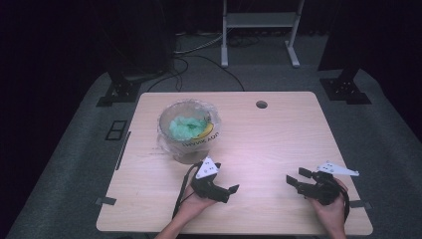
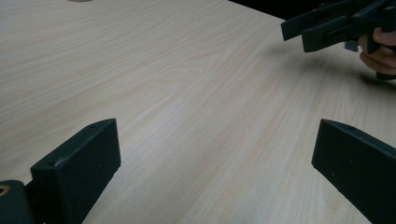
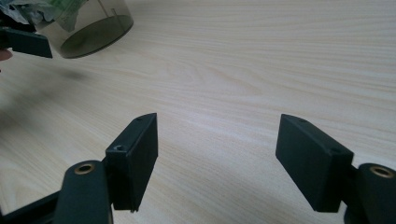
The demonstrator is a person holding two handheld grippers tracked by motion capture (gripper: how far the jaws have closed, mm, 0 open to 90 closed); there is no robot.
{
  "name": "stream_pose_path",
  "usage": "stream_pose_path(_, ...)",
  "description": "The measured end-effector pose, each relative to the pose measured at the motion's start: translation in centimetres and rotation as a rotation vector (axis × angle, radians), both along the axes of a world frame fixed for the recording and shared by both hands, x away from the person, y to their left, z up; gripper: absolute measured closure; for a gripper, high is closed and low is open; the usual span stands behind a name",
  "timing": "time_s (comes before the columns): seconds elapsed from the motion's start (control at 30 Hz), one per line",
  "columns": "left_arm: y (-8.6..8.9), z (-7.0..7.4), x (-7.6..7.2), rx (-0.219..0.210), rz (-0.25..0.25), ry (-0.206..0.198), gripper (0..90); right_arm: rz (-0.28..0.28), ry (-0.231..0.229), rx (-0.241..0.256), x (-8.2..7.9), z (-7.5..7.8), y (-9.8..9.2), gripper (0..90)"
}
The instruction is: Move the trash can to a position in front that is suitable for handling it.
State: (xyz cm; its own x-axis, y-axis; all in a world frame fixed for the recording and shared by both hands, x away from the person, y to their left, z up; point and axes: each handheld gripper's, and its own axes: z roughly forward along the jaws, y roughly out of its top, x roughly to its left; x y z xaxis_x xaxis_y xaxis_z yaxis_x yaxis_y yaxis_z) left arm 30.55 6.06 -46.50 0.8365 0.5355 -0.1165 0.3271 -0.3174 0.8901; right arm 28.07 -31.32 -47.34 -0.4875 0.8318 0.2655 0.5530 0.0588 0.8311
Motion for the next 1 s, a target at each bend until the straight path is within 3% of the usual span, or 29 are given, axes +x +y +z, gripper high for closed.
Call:
stream_pose_path(0.23, -0.3, 1.1, -0.4, -0.004, -0.02, -0.008, 0.0, -0.001, 0.001, 0.003, -0.1, 0.0, 0.0, 29.0)
stream_pose_path(0.4, -0.2, 2.8, -0.6, -0.014, -0.037, -0.022, 0.0, 0.0, 0.001, 0.003, -0.1, 0.0, 0.1, 29.0)
stream_pose_path(1.0, 2.1, 8.3, 0.1, -0.042, 0.008, -0.071, 3.0, -0.008, 0.004, -0.005, 0.0, 0.0, 0.2, 29.0)
